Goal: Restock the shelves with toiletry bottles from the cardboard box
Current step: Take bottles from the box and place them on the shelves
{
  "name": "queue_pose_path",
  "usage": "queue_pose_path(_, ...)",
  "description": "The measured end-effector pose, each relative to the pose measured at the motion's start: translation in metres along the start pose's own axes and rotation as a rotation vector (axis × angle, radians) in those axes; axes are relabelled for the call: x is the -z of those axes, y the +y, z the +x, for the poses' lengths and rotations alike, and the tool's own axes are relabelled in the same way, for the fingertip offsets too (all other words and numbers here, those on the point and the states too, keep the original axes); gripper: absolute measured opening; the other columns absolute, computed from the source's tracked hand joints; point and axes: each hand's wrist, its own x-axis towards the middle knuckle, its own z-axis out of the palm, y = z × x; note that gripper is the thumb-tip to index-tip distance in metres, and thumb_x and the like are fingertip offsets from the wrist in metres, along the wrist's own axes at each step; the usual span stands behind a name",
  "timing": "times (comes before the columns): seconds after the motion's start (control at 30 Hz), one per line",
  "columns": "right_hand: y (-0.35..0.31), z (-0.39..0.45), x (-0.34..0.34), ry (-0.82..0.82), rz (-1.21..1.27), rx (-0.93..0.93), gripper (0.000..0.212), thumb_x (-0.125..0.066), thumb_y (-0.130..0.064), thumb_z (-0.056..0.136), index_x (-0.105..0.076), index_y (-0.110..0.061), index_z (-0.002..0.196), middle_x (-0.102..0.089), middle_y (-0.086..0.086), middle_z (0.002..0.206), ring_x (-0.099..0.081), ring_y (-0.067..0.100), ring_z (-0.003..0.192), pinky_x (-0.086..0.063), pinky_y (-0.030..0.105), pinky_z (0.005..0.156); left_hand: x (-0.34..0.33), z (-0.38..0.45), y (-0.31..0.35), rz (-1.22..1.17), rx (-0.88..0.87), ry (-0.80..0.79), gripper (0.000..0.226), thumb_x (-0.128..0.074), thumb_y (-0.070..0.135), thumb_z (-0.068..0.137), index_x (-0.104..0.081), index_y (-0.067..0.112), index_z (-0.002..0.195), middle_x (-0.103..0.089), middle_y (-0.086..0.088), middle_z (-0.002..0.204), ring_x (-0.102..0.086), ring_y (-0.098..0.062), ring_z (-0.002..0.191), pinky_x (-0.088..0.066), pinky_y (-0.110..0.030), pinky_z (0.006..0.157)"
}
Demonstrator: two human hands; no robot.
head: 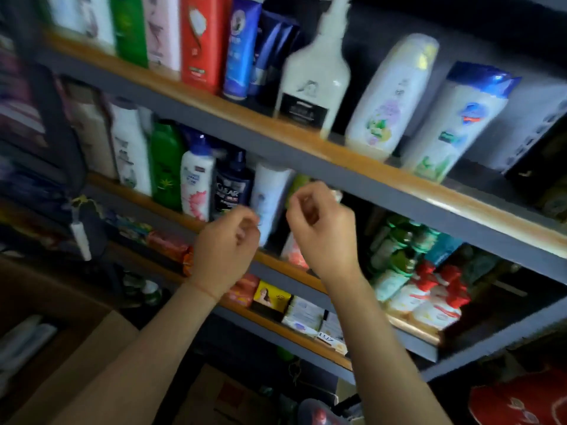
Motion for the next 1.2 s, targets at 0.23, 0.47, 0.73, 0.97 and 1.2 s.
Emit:
queue_pose_path(0.23, -0.027, -0.083, -0.248, -0.633, 0.091, -0.099, 0.008, -0.065, -0.016, 0.085, -0.062, -0.014, 0.078, -0.051, -0.007, 0.063, -0.047, 0.008, 0.058, -0.044, 0.031, 0.059, 0.131, -0.111, -0.193, 0.309, 0.742, -0.086, 0.023, -0.052, 0.033, 0.084, -0.065, 0.016, 0.091, -0.064, -0.004, 0.092, -0.061, -0.026, 0.087, -0.048, -0.035, 0.078)
queue_pose_path(0.47, -0.098, -0.163, -0.452, -1.141, 0.159, -0.210, 0.013, -0.062, -0.016, 0.089, -0.063, -0.006, 0.082, -0.062, 0.010, 0.070, -0.059, 0.025, 0.069, -0.046, 0.039, 0.066, 0.247, -0.210, -0.319, 0.484, 1.102, -0.169, 0.019, -0.054, 0.017, 0.097, -0.066, 0.009, 0.109, -0.065, -0.011, 0.106, -0.062, -0.029, 0.095, -0.049, -0.037, 0.079)
queue_pose_path(0.73, -0.078, -0.238, -0.638, -1.580, -0.195, -0.525, 0.032, -0.055, -0.025, 0.097, -0.051, -0.011, 0.125, -0.055, 0.009, 0.118, -0.057, 0.027, 0.103, -0.044, 0.033, 0.077, 0.274, -0.219, -0.426, 0.275, 1.234, -0.254, 0.021, -0.056, 0.022, 0.097, -0.062, 0.022, 0.117, -0.059, 0.003, 0.113, -0.059, -0.014, 0.100, -0.051, -0.031, 0.083)
queue_pose_path(0.97, -0.008, -0.306, -0.717, -1.642, -0.561, -0.663, 0.051, -0.049, -0.016, 0.098, -0.035, -0.009, 0.147, -0.045, 0.017, 0.144, -0.049, 0.035, 0.128, -0.045, 0.045, 0.102, 0.272, -0.213, -0.485, -0.232, 1.562, 0.077, 0.015, -0.053, 0.026, 0.100, -0.067, 0.024, 0.104, -0.066, 0.004, 0.103, -0.063, -0.012, 0.095, -0.050, -0.026, 0.082)
queue_pose_path(1.2, 0.008, -0.356, -0.737, -1.535, -0.516, -0.792, 0.049, -0.059, -0.027, 0.095, -0.045, -0.011, 0.140, -0.050, 0.018, 0.140, -0.051, 0.035, 0.124, -0.045, 0.046, 0.101, 0.271, -0.214, -0.492, -0.380, 1.725, 0.244, 0.020, -0.049, 0.019, 0.100, -0.069, 0.016, 0.102, -0.068, -0.003, 0.099, -0.064, -0.014, 0.086, -0.050, -0.025, 0.079)
